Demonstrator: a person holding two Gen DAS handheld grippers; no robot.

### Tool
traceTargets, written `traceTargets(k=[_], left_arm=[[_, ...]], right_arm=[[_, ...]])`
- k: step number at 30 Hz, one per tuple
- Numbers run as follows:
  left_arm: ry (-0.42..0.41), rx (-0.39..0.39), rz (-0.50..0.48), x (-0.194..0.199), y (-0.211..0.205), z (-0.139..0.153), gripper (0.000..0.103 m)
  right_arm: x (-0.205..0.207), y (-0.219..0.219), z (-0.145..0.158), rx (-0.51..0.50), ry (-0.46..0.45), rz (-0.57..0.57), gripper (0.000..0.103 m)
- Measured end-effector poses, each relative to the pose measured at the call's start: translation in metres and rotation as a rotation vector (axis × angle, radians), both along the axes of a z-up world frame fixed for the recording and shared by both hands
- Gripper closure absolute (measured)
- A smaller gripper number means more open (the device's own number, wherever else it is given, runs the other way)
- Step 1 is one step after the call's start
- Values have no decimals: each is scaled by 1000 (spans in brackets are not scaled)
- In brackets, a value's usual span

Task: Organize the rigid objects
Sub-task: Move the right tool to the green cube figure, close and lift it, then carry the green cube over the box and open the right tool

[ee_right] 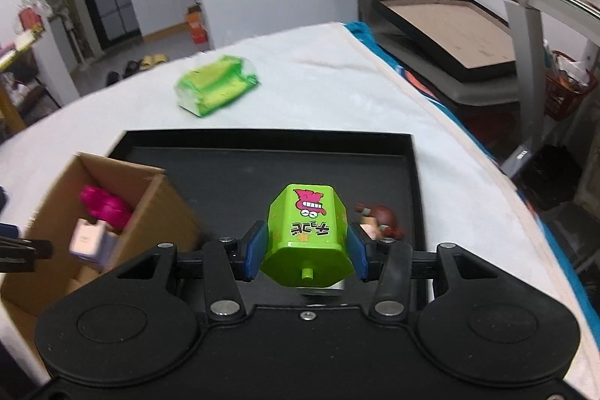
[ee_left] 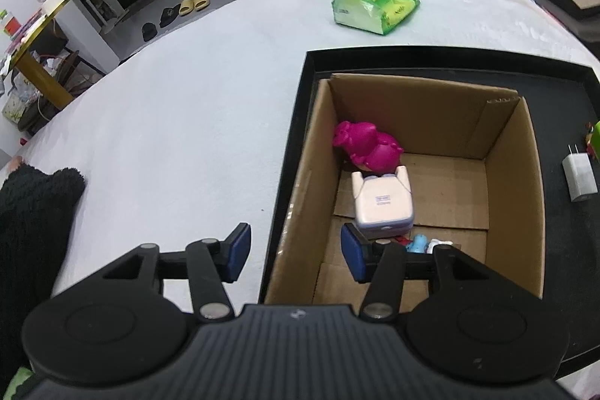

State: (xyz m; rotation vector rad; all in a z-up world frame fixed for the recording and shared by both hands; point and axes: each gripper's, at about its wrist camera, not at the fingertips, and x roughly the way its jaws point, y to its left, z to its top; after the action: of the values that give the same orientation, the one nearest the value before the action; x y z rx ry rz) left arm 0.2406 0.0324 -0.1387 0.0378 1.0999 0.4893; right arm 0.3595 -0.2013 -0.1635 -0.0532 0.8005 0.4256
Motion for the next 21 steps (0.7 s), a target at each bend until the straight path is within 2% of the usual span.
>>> traceTargets(k=[10,14,21], left_arm=[[-55,-27,-4,-14,15,13,52],[-61,-50,-9,-18,21,11,56],[-63,-75,-23,-23,25,10,56]], right_arm=[[-20,29,25,57,-36,76,58],[-28,43,38,82,-40,101,58],[-36,80,53,88,-61,168,58]])
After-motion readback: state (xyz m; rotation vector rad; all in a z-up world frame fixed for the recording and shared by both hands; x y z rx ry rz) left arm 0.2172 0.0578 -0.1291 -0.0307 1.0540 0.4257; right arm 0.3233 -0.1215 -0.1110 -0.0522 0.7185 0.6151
